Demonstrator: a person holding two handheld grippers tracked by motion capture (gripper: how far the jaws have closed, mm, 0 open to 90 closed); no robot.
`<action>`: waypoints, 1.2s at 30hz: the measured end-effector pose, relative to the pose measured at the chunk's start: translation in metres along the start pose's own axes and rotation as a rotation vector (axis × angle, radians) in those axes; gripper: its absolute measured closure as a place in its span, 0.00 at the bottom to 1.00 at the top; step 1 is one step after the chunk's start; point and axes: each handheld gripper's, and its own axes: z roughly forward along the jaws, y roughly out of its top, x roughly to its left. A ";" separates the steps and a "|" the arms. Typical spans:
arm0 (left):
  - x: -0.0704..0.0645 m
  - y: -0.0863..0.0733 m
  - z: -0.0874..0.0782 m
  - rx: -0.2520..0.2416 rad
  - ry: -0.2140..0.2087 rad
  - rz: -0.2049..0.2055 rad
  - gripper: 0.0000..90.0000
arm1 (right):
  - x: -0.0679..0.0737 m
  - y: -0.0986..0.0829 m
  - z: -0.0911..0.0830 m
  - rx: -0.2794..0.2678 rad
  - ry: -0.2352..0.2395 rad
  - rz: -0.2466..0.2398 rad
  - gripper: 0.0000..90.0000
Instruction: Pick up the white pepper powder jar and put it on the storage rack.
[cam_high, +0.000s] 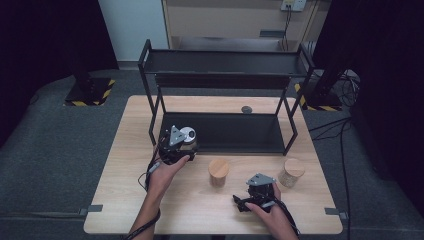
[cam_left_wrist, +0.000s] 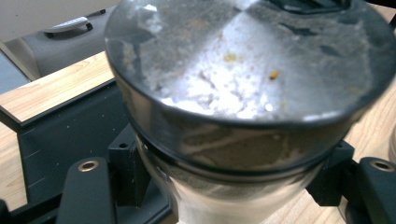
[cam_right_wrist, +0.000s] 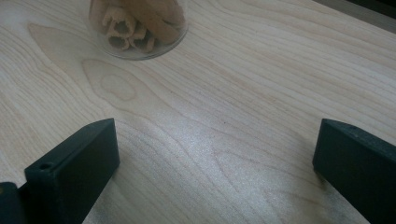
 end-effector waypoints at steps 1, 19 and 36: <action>0.000 0.001 0.001 0.001 0.000 0.000 0.32 | 0.000 0.000 0.000 0.000 0.000 0.000 0.00; 0.012 0.008 0.021 0.020 0.010 -0.016 0.32 | 0.000 0.000 0.000 0.000 0.000 0.000 0.00; 0.019 0.014 0.051 0.026 0.011 -0.027 0.32 | 0.000 0.000 0.000 0.000 0.000 0.000 0.00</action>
